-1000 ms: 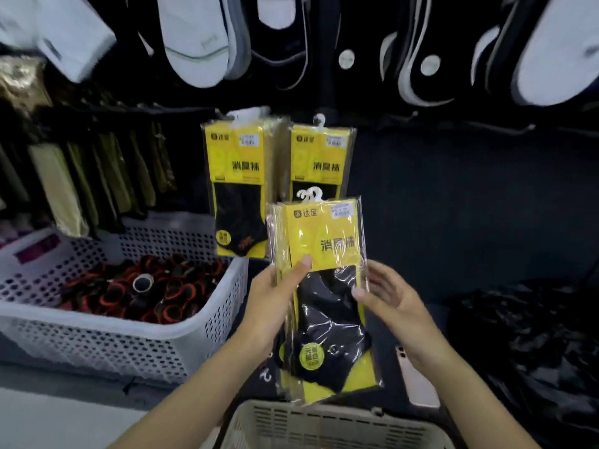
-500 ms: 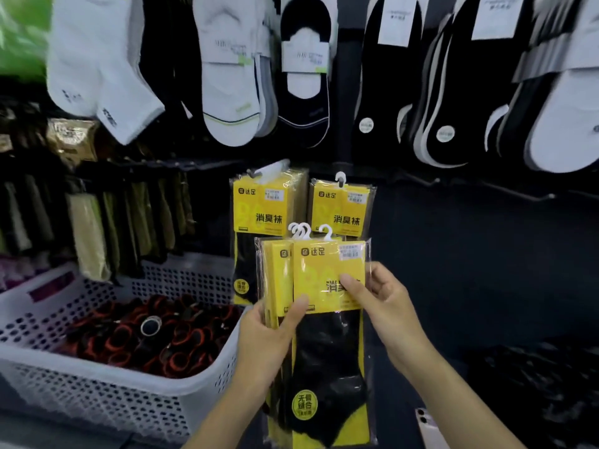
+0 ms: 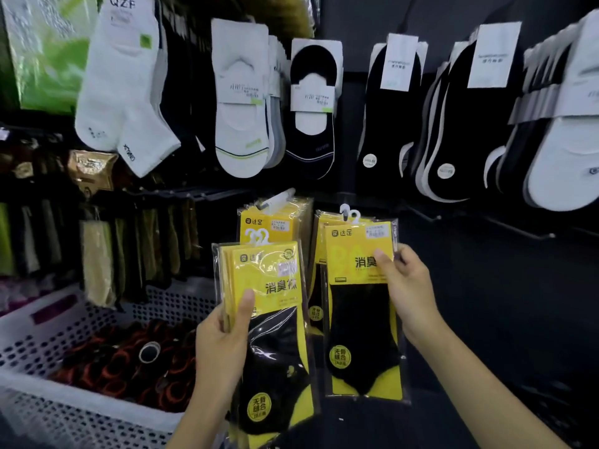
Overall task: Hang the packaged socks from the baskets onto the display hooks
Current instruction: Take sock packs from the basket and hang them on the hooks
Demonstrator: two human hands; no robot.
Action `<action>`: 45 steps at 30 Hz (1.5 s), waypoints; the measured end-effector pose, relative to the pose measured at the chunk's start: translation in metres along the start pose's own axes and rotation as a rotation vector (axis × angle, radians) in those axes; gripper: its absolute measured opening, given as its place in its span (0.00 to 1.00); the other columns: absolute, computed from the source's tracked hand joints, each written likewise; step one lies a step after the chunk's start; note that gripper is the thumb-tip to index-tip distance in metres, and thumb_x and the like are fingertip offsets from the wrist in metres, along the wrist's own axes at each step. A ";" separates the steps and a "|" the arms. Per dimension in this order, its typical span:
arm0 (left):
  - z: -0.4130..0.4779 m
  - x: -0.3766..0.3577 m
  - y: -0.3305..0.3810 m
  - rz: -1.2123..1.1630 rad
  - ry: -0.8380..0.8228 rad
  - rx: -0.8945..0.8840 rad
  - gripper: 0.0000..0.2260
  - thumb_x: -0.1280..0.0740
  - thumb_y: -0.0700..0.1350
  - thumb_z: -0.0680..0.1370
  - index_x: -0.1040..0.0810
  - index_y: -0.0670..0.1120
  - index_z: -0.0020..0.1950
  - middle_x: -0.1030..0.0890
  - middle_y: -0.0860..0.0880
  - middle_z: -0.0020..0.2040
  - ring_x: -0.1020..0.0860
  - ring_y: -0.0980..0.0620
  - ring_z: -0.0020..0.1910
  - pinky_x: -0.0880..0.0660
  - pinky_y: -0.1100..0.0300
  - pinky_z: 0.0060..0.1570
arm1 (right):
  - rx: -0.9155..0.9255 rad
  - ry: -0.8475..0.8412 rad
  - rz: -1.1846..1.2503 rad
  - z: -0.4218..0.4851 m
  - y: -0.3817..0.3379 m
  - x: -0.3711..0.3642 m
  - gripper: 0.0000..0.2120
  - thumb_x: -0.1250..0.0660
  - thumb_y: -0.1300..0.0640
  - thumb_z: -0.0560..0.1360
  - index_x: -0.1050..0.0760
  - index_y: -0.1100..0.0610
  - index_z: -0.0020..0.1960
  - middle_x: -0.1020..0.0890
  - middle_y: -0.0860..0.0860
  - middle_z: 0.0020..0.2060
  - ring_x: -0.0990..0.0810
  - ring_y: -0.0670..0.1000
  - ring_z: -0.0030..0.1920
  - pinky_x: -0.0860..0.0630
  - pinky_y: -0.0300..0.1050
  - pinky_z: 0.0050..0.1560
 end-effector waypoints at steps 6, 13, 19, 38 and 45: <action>0.006 0.010 0.003 -0.039 0.073 0.034 0.20 0.36 0.63 0.70 0.28 0.47 0.30 0.33 0.55 0.21 0.34 0.62 0.23 0.35 0.61 0.33 | -0.077 0.069 -0.038 0.029 0.024 -0.021 0.03 0.35 0.56 0.78 0.23 0.54 0.50 0.15 0.50 0.44 0.16 0.48 0.46 0.20 0.45 0.51; 0.005 0.007 -0.003 -0.068 0.045 0.093 0.17 0.36 0.62 0.70 0.27 0.52 0.27 0.31 0.59 0.20 0.32 0.64 0.21 0.36 0.60 0.33 | -0.226 0.364 -0.163 0.048 0.064 -0.016 0.12 0.28 0.48 0.72 0.23 0.56 0.47 0.19 0.48 0.41 0.21 0.48 0.44 0.29 0.36 0.38; 0.004 0.005 -0.018 -0.065 0.004 0.121 0.22 0.36 0.66 0.66 0.31 0.48 0.31 0.31 0.54 0.27 0.32 0.58 0.27 0.32 0.61 0.34 | -0.206 0.348 -0.104 0.008 0.070 -0.013 0.05 0.33 0.54 0.77 0.24 0.56 0.49 0.19 0.54 0.49 0.22 0.48 0.45 0.26 0.40 0.44; -0.012 -0.013 -0.020 -0.015 -0.098 0.097 0.21 0.39 0.63 0.70 0.35 0.50 0.26 0.42 0.55 0.21 0.43 0.59 0.21 0.43 0.68 0.22 | -0.267 -0.067 0.131 -0.044 0.030 -0.025 0.06 0.35 0.58 0.77 0.22 0.57 0.53 0.14 0.53 0.48 0.16 0.52 0.49 0.20 0.46 0.50; 0.007 0.006 -0.024 -0.023 0.008 0.050 0.18 0.35 0.62 0.69 0.28 0.49 0.29 0.34 0.55 0.22 0.37 0.60 0.22 0.39 0.70 0.23 | -0.080 0.091 0.089 0.000 0.000 0.000 0.05 0.36 0.59 0.78 0.23 0.53 0.52 0.14 0.47 0.42 0.15 0.43 0.41 0.22 0.32 0.35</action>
Point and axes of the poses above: each hand's wrist, its own z-axis towards the middle knuckle, its own x-axis out of the back of the hand, y = z × x, the point moved 1 cm from there along z, towards the middle knuckle
